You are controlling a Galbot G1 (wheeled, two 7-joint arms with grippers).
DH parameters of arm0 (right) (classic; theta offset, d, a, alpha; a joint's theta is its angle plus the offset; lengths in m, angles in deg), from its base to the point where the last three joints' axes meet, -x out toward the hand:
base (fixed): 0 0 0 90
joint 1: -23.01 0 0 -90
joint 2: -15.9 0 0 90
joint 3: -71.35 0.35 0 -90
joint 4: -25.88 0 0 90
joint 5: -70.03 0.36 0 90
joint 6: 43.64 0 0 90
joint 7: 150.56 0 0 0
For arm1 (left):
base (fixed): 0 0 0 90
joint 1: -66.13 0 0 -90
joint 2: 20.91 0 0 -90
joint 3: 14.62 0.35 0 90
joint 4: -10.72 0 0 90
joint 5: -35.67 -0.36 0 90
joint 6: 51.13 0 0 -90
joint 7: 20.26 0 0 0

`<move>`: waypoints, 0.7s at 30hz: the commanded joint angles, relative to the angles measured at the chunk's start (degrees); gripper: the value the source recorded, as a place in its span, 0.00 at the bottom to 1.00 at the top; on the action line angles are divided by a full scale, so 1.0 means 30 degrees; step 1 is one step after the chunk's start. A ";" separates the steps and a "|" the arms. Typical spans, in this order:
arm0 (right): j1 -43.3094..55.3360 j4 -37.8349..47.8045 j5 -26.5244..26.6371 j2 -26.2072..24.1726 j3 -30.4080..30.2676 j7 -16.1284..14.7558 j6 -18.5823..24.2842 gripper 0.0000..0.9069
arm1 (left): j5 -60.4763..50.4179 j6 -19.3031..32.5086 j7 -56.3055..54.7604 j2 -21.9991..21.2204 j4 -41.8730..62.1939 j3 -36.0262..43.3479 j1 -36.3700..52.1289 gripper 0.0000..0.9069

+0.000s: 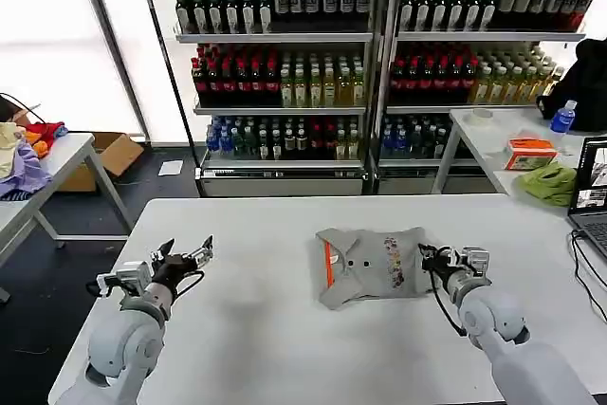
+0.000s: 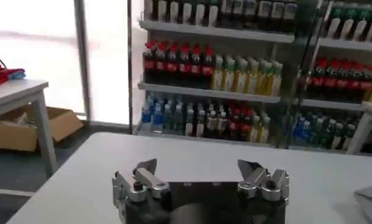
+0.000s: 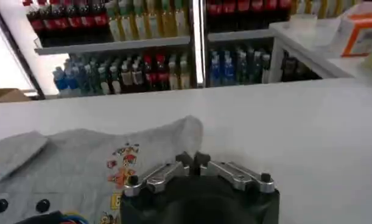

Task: Fold and organize the clothes.

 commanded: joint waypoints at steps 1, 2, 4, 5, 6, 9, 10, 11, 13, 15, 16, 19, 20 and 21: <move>-0.2848 -0.4730 -0.3655 0.0210 0.2475 -0.0732 0.0970 1.00 | -0.0077 -0.0012 0.0144 -0.0117 -0.0085 0.0218 -0.0199 1.00; -0.3164 -0.5176 -0.3656 0.0213 0.2630 -0.0694 0.0978 1.00 | -0.0120 -0.0016 0.0151 -0.0209 -0.0148 0.0306 -0.0226 1.00; -0.3936 -0.6328 -0.3910 0.0180 0.2636 -0.0556 0.1080 1.00 | -0.0210 -0.0017 0.0128 -0.0377 -0.0215 0.0466 -0.0241 1.00; -0.4239 -0.6671 -0.3748 0.0134 0.2606 -0.0524 0.1032 1.00 | -0.0265 -0.0014 0.0132 -0.0428 -0.0223 0.0511 -0.0255 1.00; -0.4777 -0.7255 -0.3007 0.0009 0.2472 -0.0287 0.0591 1.00 | -0.0287 -0.0015 0.0111 -0.0478 -0.0275 0.0529 -0.0289 1.00; -0.5714 -0.7680 -0.0752 -0.0298 0.2086 0.1048 -0.0451 1.00 | -0.0291 -0.0015 0.0097 -0.0496 -0.0430 0.0470 -0.0413 1.00; -0.5806 -0.7564 0.0173 -0.0360 0.2055 0.1571 -0.0716 1.00 | -0.0285 -0.0019 0.0092 -0.0476 -0.0508 0.0410 -0.0476 1.00; -0.5865 -0.7424 0.1303 -0.0458 0.2037 0.2024 -0.0783 1.00 | -0.0282 -0.0017 0.0099 -0.0448 -0.0565 0.0327 -0.0556 1.00; -0.5948 -0.6893 0.2902 -0.0680 0.2062 0.2697 -0.0815 1.00 | -0.0268 -0.0016 0.0109 -0.0383 -0.0707 0.0210 -0.0756 1.00; -0.6064 -0.6243 0.3919 -0.0856 0.2002 0.2932 -0.0838 1.00 | -0.0273 -0.0017 0.0122 -0.0358 -0.0771 0.0142 -0.0920 1.00; -0.6093 -0.6025 0.4244 -0.0875 0.1940 0.3005 -0.0841 1.00 | -0.0280 -0.0013 0.0123 -0.0358 -0.0833 0.0117 -0.1026 1.00; -0.6134 -0.5578 0.4809 -0.0892 0.1784 0.3137 -0.0845 1.00 | -0.0330 -0.0015 0.0116 -0.0381 -0.0968 0.0064 -0.1216 1.00; -0.6162 -0.5557 0.4856 -0.0882 0.1762 0.3078 -0.0846 1.00 | -0.0333 -0.0015 0.0113 -0.0376 -0.0988 0.0025 -0.1263 1.00; -0.6161 -0.5550 0.4918 -0.0856 0.1742 0.3083 -0.0845 1.00 | -0.0337 -0.0014 0.0111 -0.0375 -0.0996 0.0001 -0.1273 1.00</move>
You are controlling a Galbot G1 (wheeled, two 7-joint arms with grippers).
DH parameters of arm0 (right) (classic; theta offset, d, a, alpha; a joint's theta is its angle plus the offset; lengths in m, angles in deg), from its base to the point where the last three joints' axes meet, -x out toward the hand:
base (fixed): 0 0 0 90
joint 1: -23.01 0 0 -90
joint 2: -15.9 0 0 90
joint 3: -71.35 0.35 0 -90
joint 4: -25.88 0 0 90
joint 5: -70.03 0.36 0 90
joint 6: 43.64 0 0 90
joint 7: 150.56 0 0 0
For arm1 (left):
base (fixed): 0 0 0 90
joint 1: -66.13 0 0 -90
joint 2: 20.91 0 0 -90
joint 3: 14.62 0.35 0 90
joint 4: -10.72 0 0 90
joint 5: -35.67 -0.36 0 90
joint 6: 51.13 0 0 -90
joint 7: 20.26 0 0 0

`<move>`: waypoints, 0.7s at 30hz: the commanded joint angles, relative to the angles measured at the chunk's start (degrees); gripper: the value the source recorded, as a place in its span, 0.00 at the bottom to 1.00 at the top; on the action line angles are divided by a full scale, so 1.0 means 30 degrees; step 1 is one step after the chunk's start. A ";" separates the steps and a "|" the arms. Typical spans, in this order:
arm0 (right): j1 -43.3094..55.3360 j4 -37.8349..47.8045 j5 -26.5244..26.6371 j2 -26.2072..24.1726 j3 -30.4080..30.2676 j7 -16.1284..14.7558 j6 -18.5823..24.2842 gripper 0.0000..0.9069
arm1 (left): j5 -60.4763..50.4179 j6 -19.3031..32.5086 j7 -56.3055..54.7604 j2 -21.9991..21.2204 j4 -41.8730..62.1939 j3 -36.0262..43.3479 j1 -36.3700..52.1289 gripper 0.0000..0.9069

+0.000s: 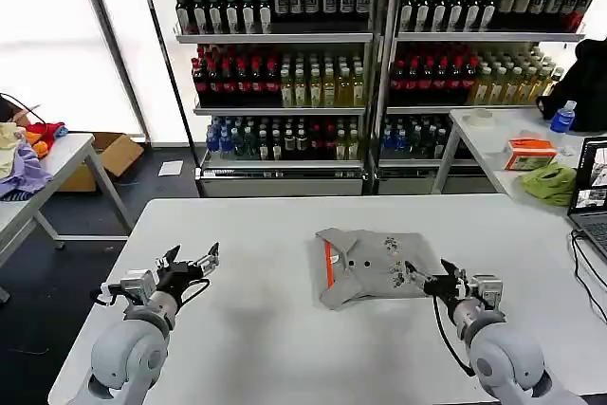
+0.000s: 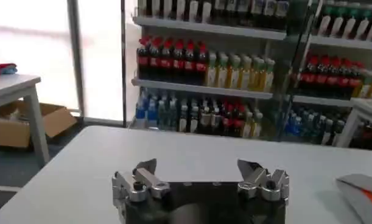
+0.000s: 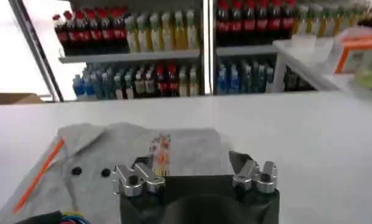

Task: Fold and organize the clothes.

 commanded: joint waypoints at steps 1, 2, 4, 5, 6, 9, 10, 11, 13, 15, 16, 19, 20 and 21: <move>-0.1352 -0.0301 0.3773 -0.0206 0.0095 0.1404 -0.0515 1.00 | -0.0083 -0.0007 0.0010 -0.0036 -0.0249 -0.0153 -0.0471 1.00; -0.1338 -0.0197 0.3909 -0.0161 0.0041 0.1437 -0.0514 1.00 | -0.0107 -0.0003 0.0012 -0.0035 -0.0265 -0.0160 -0.0527 1.00; -0.1270 0.0051 0.3899 -0.0058 -0.0066 0.1374 -0.0508 1.00 | -0.0159 0.0000 0.0033 -0.0053 -0.0288 -0.0148 -0.0592 1.00; -0.1226 0.0236 0.3882 0.0027 -0.0102 0.1312 -0.0506 1.00 | -0.0184 -0.0001 0.0048 -0.0079 -0.0302 -0.0133 -0.0653 1.00; -0.1177 0.0388 0.3891 0.0129 -0.0139 0.1272 -0.0506 1.00 | -0.0189 0.0003 0.0051 -0.0086 -0.0315 -0.0128 -0.0666 1.00; -0.1014 0.0734 0.4058 0.0344 -0.0143 0.1363 -0.0507 1.00 | -0.0242 0.0001 0.0098 -0.0078 -0.0317 -0.0113 -0.0730 1.00; -0.1001 0.0772 0.4191 0.0354 -0.0111 0.1421 -0.0509 1.00 | -0.0239 -0.0006 0.0108 -0.0067 -0.0344 -0.0135 -0.0743 1.00; -0.1008 0.0848 0.4454 0.0338 -0.0043 0.1465 -0.0513 1.00 | -0.0229 -0.0004 0.0128 -0.0026 -0.0361 -0.0182 -0.0751 1.00; -0.1066 0.0951 0.4641 0.0316 0.0113 0.1530 -0.0505 1.00 | -0.0206 -0.0001 0.0149 0.0033 -0.0387 -0.0248 -0.0785 1.00; -0.1079 0.0913 0.5005 0.0324 0.0304 0.1625 -0.0507 1.00 | -0.0205 -0.0001 0.0180 0.0082 -0.0416 -0.0269 -0.0817 1.00; -0.1090 0.0721 0.4948 0.0394 0.0621 0.1638 -0.0478 1.00 | -0.0206 -0.0002 0.0181 0.0096 -0.0453 -0.0271 -0.0865 1.00; -0.1302 -0.1051 0.4712 0.0420 0.1963 0.1401 -0.0463 1.00 | -0.0165 0.0031 0.0192 0.0085 -0.0591 -0.0303 -0.0919 1.00; -0.1441 -0.1836 0.4103 0.0393 0.2599 0.1225 -0.0459 1.00 | -0.0165 0.0129 0.0177 0.0064 -0.0622 -0.0325 -0.0930 1.00; -0.1500 -0.2351 0.3829 0.0365 0.3080 0.1197 -0.0456 1.00 | -0.0194 0.0160 0.0192 0.0040 -0.0654 -0.0336 -0.0943 1.00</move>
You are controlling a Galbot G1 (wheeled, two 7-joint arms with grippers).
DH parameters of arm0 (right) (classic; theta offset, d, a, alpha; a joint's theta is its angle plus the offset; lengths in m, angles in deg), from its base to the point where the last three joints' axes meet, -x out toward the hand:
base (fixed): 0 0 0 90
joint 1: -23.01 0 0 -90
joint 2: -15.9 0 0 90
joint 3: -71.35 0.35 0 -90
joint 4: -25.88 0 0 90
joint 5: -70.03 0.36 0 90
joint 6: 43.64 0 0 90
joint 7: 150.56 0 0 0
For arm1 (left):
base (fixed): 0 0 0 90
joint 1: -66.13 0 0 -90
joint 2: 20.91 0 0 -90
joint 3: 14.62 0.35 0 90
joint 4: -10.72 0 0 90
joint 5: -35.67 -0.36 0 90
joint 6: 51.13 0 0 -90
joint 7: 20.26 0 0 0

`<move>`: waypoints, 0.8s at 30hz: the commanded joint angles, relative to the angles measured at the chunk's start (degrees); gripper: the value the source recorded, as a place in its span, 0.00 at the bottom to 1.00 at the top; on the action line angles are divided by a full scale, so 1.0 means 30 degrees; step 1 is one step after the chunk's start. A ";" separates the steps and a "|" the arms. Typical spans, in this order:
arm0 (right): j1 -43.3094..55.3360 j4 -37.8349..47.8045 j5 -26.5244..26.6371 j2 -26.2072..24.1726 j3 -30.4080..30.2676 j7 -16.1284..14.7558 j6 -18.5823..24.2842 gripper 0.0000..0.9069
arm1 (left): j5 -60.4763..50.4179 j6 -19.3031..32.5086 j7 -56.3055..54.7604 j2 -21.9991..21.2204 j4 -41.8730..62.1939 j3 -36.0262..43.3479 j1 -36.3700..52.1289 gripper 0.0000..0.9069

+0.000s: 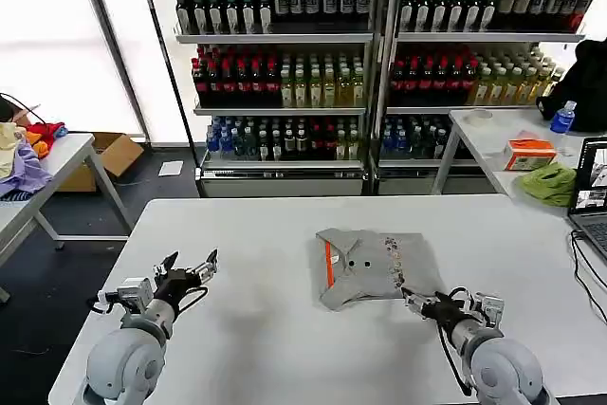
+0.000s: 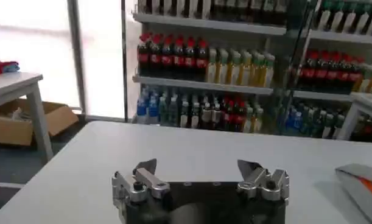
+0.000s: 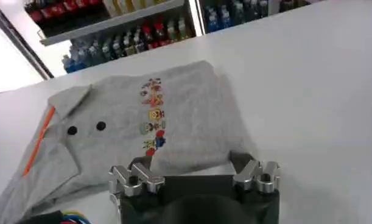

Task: Fold and organize the clothes.

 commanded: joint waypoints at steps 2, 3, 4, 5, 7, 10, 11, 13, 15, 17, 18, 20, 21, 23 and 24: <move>-0.0721 -0.4113 -0.3237 0.0030 0.4057 -0.0597 -0.0046 1.00 | -0.0062 0.0581 0.0099 -0.0251 -0.0475 -0.0401 -0.0187 1.00; -0.0862 -0.4587 -0.5274 0.0047 0.4659 -0.1109 0.0069 1.00 | -0.0165 0.1066 0.0265 -0.0362 -0.0650 -0.0558 -0.0218 1.00; -0.1086 -0.4911 -0.7170 0.0023 0.5343 -0.1479 0.0351 1.00 | -0.0160 0.1677 0.0373 -0.0503 -0.0749 -0.0708 -0.0238 1.00; -0.1294 -0.5142 -0.8464 0.0004 0.5965 -0.1751 0.0565 1.00 | -0.0149 0.2395 0.0392 -0.0600 -0.0825 -0.0852 -0.0238 1.00; -0.1857 -0.5381 -1.0388 0.0178 0.7395 -0.1847 0.1194 1.00 | -0.0497 0.3134 0.0460 -0.0900 -0.0925 -0.1144 -0.0203 1.00; -0.2934 -0.5477 -1.0055 0.0735 0.9566 -0.1415 0.1375 1.00 | -0.1427 0.4041 0.0782 -0.1058 -0.1051 -0.1379 -0.0360 1.00; -0.3201 -0.5349 -0.9876 0.1000 0.9920 -0.1195 0.1562 1.00 | -0.1767 0.4173 0.0937 -0.1067 -0.1103 -0.1377 -0.0520 1.00; -0.3470 -0.4923 -0.9563 0.1565 1.0146 -0.0793 0.1865 1.00 | -0.3164 0.4324 0.1851 -0.1103 -0.1270 -0.1412 -0.0835 1.00; -0.3563 -0.4724 -0.9354 0.1941 0.9904 -0.0513 0.1941 1.00 | -0.3687 0.4379 0.1863 -0.1127 -0.1301 -0.1268 -0.0829 1.00; -0.3591 -0.4850 -0.9373 0.2244 0.9592 -0.0481 0.1943 1.00 | -0.3216 0.4233 0.1603 -0.1130 -0.1271 -0.1183 -0.0717 1.00; -0.3564 -0.4951 -0.9389 0.2374 0.9333 -0.0480 0.1938 1.00 | -0.3078 0.4253 0.1565 -0.1105 -0.1250 -0.1170 -0.0721 1.00; -0.3509 -0.5020 -0.9478 0.2492 0.9007 -0.0458 0.1942 1.00 | -0.3093 0.4243 0.1526 -0.1071 -0.1259 -0.1163 -0.0772 1.00; -0.3462 -0.5019 -0.9607 0.2624 0.8703 -0.0453 0.2008 1.00 | -0.3089 0.4210 0.1484 -0.1053 -0.1271 -0.1164 -0.0820 1.00; -0.3439 -0.4990 -0.9772 0.2762 0.8421 -0.0474 0.2094 1.00 | -0.3079 0.4199 0.1479 -0.1025 -0.1271 -0.1187 -0.0886 1.00; -0.3395 -0.4962 -0.9835 0.2843 0.8234 -0.0478 0.2125 1.00 | -0.3074 0.4217 0.1477 -0.1002 -0.1268 -0.1218 -0.0981 1.00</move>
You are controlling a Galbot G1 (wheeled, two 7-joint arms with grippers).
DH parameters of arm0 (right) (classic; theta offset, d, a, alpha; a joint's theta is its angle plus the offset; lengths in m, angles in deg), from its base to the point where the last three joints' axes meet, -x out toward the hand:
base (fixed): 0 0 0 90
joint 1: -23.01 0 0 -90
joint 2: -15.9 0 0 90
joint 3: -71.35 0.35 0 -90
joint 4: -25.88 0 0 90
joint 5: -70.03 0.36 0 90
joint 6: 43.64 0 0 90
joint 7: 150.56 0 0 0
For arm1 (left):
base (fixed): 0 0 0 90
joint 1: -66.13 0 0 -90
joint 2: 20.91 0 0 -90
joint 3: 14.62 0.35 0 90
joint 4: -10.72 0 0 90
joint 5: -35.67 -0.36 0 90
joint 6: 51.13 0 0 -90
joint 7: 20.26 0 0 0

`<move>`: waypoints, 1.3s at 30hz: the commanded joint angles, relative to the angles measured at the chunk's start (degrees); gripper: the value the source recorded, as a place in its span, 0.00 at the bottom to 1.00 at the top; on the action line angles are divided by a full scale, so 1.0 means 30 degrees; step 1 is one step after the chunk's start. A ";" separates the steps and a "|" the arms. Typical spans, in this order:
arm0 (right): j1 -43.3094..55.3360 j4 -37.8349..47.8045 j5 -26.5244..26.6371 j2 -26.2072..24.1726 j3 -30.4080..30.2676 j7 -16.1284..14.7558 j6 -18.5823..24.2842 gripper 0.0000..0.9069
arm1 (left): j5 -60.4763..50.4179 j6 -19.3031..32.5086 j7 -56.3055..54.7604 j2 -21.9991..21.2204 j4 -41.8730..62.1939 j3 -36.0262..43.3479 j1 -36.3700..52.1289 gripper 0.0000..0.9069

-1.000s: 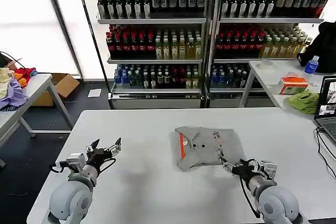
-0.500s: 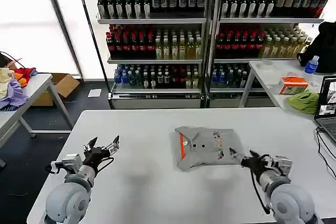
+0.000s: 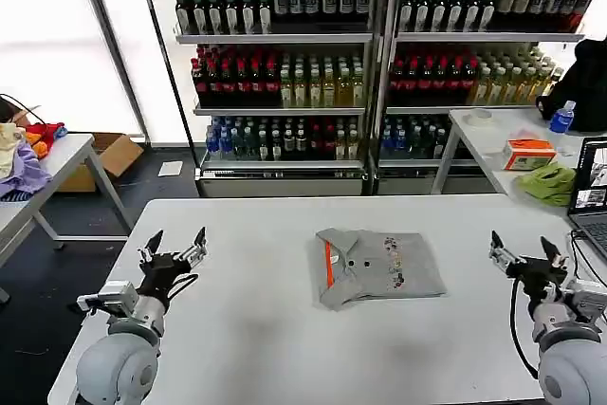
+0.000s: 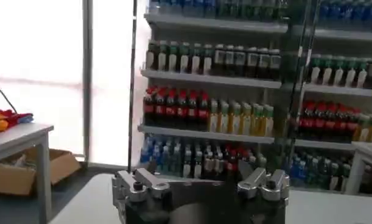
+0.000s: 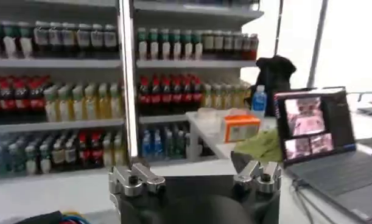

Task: Fold and organize the clothes.

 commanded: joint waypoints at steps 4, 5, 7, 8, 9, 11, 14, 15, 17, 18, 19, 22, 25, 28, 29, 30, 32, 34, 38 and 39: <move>-0.0639 -0.0560 -0.2168 0.1374 0.0467 0.0191 0.0716 1.00 | -0.0724 0.1124 0.0505 -0.0042 -0.0348 -0.0415 -0.0414 1.00; -0.0639 -0.0583 -0.2175 0.1379 0.0445 0.0197 0.0718 1.00 | -0.0678 0.1138 0.0516 -0.0036 -0.0389 -0.0452 -0.0421 1.00; -0.0663 -0.0700 -0.2168 0.1372 0.0403 0.0226 0.0711 1.00 | -0.0528 0.1143 0.0533 0.0008 -0.0554 -0.0536 -0.0443 1.00; -0.0708 -0.0760 -0.2171 0.1375 0.0409 0.0221 0.0689 1.00 | -0.0504 0.1149 0.0539 0.0018 -0.0579 -0.0544 -0.0447 1.00; -0.0754 -0.0839 -0.2168 0.1383 0.0423 0.0225 0.0675 1.00 | -0.0468 0.1165 0.0559 0.0032 -0.0650 -0.0587 -0.0466 1.00; -0.0854 -0.1034 -0.2171 0.1420 0.0495 0.0202 0.0638 1.00 | -0.0425 0.1211 0.0595 0.0046 -0.0702 -0.0611 -0.0503 1.00; -0.1084 -0.1261 -0.2180 0.1481 0.0568 0.0180 0.0617 1.00 | -0.0426 0.1233 0.0601 0.0029 -0.0740 -0.0577 -0.0516 1.00; -0.1176 -0.1336 -0.2237 0.1500 0.0566 0.0173 0.0623 1.00 | -0.0420 0.1236 0.0609 0.0005 -0.0782 -0.0574 -0.0512 1.00; -0.1334 -0.1428 -0.2323 0.1541 0.0527 0.0142 0.0642 1.00 | -0.0532 0.1459 0.0591 -0.0053 -0.0881 -0.0615 -0.0552 1.00; -0.1444 -0.1508 -0.2376 0.1560 0.0493 0.0123 0.0657 1.00 | -0.0862 0.1328 0.0994 -0.0011 -0.1084 -0.0713 -0.0678 1.00; -0.1511 -0.1571 -0.2416 0.1582 0.0460 0.0045 0.0708 1.00 | -0.1037 0.1337 0.1078 0.0021 -0.1237 -0.0740 -0.0739 1.00; -0.1649 -0.1828 -0.2597 0.1726 0.0414 -0.0136 0.0978 1.00 | -0.0837 0.1316 0.1057 0.0110 -0.1413 -0.0817 -0.0710 1.00; -0.1833 -0.2126 -0.2737 0.1861 0.0522 -0.0183 0.0982 1.00 | -0.0473 0.1384 0.1071 0.0141 -0.1455 -0.0899 -0.0767 1.00; -0.2134 -0.2281 -0.2826 0.1913 0.0671 -0.0201 0.1066 1.00 | -0.0420 0.1423 0.1114 0.0101 -0.1592 -0.0871 -0.0907 1.00; -0.2244 -0.2323 -0.2846 0.1916 0.0748 -0.0197 0.1114 1.00 | -0.0437 0.1415 0.1114 0.0093 -0.1613 -0.0844 -0.0909 1.00; -0.2244 -0.2323 -0.2846 0.1916 0.0748 -0.0197 0.1114 1.00 | -0.0446 0.1408 0.1117 0.0082 -0.1636 -0.0827 -0.0895 1.00; -0.2473 -0.2483 -0.2846 0.1932 0.0988 -0.0186 0.1130 1.00 | -0.0447 0.1359 0.1138 0.0092 -0.1706 -0.0803 -0.0851 1.00; -0.2534 -0.2555 -0.2843 0.1945 0.1113 -0.0171 0.1123 1.00 | -0.0439 0.1343 0.1134 0.0094 -0.1728 -0.0787 -0.0837 1.00; -0.2709 -0.2661 -0.2855 0.1976 0.1219 -0.0156 0.1105 1.00 | -0.0400 0.1330 0.1144 0.0071 -0.1678 -0.0806 -0.0931 1.00; -0.2726 -0.2649 -0.2853 0.1983 0.1228 -0.0174 0.1099 1.00 | -0.0388 0.1329 0.1145 0.0069 -0.1686 -0.0812 -0.0951 1.00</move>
